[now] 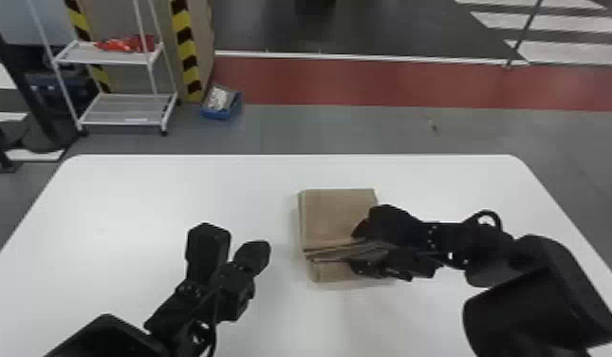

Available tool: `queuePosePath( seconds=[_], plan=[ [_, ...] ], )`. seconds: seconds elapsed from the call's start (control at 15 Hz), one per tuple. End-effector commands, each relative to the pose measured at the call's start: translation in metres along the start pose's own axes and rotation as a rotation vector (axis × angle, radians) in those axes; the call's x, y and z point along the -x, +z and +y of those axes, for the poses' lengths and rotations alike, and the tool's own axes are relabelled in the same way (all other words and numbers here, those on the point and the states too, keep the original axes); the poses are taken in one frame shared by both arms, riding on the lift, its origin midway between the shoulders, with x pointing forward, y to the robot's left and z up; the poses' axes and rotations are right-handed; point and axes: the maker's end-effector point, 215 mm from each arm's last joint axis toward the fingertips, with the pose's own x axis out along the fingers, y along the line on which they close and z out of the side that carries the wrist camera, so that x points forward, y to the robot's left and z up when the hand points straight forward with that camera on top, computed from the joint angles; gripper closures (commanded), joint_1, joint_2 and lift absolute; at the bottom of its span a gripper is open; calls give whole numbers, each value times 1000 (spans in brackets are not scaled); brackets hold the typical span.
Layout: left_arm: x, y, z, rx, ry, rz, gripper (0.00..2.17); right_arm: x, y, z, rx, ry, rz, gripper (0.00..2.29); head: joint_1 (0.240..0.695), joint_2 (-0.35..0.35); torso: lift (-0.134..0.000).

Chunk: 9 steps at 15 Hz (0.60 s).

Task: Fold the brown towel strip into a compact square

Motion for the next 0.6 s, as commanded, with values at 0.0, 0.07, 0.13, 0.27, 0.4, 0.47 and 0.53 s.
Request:
queuePosePath(
  seconds=[0.0, 0.07, 0.13, 0.27, 0.4, 0.47, 0.53],
  plan=[
    [0, 2, 1, 0, 2, -3, 2057, -5, 2, 1, -9, 10, -2, 653, 695, -58, -124],
    [1, 2, 1, 0, 2, -5, 2057, -6, 1, 0, -28, 11, 10, 809, 695, -54, -124],
    [2, 4, 1, -1, 1, -7, 2057, -5, -1, -2, -59, 14, 16, 1139, 695, -52, -124],
    [4, 6, 0, 3, -2, -13, 2057, -3, -2, -8, -81, -6, 12, 1362, 695, -51, -124],
    [7, 10, -5, 8, -14, -20, 2057, 1, -5, -15, -101, -27, 11, 1453, 695, -57, -124],
    [10, 11, -3, 19, -17, -22, 2057, 5, -6, -22, -119, -40, -3, 1453, 695, -60, -124],
    [12, 11, -5, 25, -25, -22, 2057, 10, -5, -28, -129, -53, -17, 1453, 695, -64, -124]
  ],
)
